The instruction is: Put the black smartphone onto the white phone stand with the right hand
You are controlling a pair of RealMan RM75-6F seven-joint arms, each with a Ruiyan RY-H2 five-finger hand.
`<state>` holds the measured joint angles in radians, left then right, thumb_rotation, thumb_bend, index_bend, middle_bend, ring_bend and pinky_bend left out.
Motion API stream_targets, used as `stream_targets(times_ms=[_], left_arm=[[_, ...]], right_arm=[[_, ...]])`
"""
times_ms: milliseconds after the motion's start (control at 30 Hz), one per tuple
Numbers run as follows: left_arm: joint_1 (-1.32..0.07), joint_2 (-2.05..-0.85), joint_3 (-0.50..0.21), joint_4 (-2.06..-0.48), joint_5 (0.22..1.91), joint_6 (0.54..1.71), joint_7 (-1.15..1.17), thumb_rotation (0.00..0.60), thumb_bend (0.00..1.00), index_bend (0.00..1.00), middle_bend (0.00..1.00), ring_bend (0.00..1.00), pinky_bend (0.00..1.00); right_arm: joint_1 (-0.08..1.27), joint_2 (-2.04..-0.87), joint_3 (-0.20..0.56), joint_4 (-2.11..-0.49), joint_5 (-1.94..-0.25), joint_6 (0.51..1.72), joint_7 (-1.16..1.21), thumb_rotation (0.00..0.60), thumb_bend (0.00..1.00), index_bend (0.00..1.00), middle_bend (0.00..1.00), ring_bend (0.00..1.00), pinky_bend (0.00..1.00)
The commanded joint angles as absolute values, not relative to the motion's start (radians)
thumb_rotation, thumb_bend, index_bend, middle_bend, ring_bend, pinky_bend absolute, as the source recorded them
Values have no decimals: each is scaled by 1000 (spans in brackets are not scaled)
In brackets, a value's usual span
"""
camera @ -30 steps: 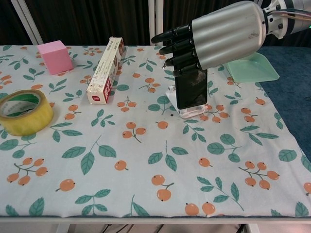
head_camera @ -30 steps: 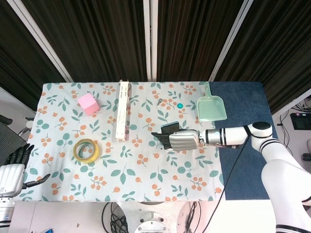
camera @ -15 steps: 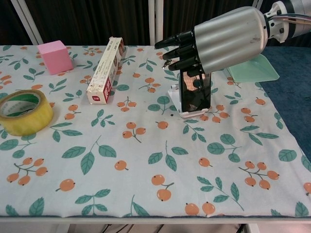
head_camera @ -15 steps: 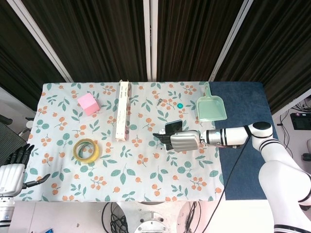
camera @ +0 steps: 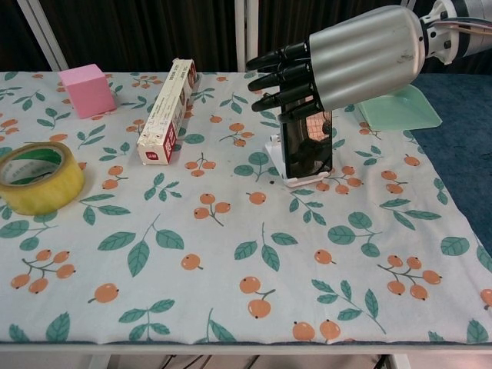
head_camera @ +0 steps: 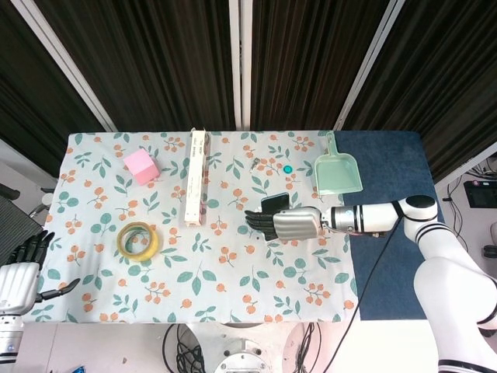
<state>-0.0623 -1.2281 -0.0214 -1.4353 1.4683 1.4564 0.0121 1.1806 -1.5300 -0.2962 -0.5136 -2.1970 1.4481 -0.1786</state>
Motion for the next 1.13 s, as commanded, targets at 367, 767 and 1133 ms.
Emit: stream_targets(times_ms=[367,767,1133], left_arm=[[-63,-1216,-28,-1455,1470,1467,16,259,82,24,44,66,157],[-62,-1198,-20,-1499,1497,1485,39,264,82,24,44,67,157],[-61,-1179,-3,-1539,1528,1490,69,262,82,24,44,67,157]], right_arm=[[898,-1265,-146,-1006,-1868,1643,-247,600,247,0,0,0,0],[328,-1203,-217,-1385,-1314,1542,194,600,217,0,0,0,0],[144,-1337,-166,-1143,-1319,1531,392,600,216,0,0,0,0]])
